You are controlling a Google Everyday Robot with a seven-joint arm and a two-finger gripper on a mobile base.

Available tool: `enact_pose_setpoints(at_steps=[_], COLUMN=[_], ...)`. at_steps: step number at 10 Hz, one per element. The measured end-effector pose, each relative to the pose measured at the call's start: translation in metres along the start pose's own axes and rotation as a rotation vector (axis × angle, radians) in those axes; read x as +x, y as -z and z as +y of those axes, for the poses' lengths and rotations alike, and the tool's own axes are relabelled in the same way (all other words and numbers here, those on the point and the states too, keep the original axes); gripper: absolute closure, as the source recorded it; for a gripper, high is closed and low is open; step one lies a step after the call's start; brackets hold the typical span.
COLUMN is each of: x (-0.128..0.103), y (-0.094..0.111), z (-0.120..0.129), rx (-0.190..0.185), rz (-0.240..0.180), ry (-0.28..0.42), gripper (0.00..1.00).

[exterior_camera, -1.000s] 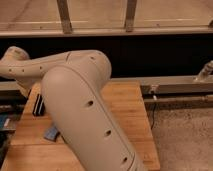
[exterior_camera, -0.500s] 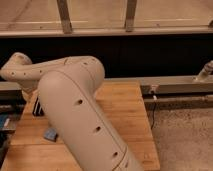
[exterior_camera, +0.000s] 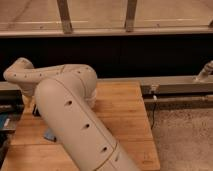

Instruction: Place the eraser in the ceramic cup

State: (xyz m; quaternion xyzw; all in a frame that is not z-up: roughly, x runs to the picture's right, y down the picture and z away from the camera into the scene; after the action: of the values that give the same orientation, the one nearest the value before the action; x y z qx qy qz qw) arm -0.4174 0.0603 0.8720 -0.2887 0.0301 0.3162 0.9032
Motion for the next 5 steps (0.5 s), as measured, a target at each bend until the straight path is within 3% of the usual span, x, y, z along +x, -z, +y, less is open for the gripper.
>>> enact_pose_setpoints(at_steps=[5], x=[-0.001], y=[-0.042], z=[0.005], rx=[-0.076], rz=[0.056], ry=[-0.029], gripper=[0.26])
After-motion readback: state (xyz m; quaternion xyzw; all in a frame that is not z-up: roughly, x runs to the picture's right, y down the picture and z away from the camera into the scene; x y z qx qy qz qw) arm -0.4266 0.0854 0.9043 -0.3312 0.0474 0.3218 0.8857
